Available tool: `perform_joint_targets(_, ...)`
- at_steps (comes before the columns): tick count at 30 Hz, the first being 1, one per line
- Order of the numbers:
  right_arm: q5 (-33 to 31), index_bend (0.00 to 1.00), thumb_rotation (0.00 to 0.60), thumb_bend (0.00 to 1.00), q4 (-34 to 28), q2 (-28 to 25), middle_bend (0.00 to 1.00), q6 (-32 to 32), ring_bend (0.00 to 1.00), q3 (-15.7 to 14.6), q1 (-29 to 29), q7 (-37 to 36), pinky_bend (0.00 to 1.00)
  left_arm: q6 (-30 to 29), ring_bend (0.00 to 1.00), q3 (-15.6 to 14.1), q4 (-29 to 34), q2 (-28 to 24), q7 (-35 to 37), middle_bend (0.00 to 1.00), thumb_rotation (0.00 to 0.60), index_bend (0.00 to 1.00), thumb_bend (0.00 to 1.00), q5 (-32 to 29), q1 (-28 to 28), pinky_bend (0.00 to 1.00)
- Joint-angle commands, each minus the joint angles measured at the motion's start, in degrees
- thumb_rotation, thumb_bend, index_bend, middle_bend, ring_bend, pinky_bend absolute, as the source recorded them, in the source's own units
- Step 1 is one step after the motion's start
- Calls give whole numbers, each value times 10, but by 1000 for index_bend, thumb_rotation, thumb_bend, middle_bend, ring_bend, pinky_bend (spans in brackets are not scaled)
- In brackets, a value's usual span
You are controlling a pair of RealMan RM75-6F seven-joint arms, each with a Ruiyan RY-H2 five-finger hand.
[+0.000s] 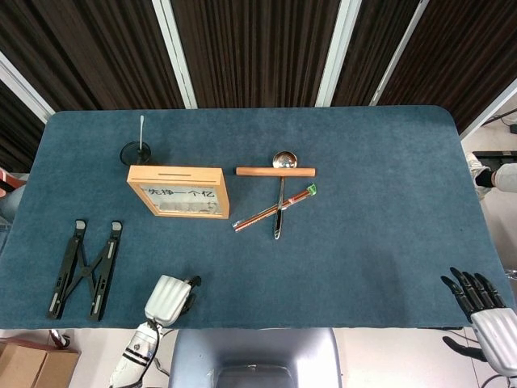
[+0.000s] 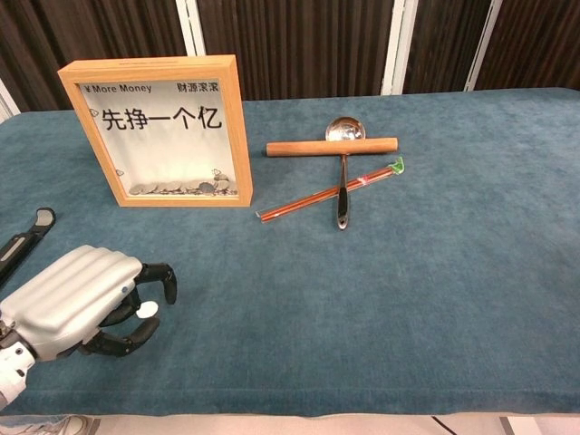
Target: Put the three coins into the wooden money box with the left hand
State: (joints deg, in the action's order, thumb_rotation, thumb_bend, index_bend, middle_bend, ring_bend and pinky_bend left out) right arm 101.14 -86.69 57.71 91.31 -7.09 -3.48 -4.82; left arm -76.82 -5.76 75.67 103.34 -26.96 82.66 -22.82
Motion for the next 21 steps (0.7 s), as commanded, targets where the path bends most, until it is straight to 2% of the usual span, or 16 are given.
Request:
perform_joint_targets(1, 0, 0, 600, 151, 0, 0, 0, 0, 0, 0, 0, 0, 0, 4, 1000, 4, -8, 2, -4, 1000, 600, 455, 412, 0, 3, 1000)
perform_joint_targets(21, -1, 0, 600, 151, -1, 0, 0, 0, 0, 0, 0, 0, 0, 24, 1000, 26, -32, 2, -3, 1000, 600, 432, 412, 5, 22, 1000)
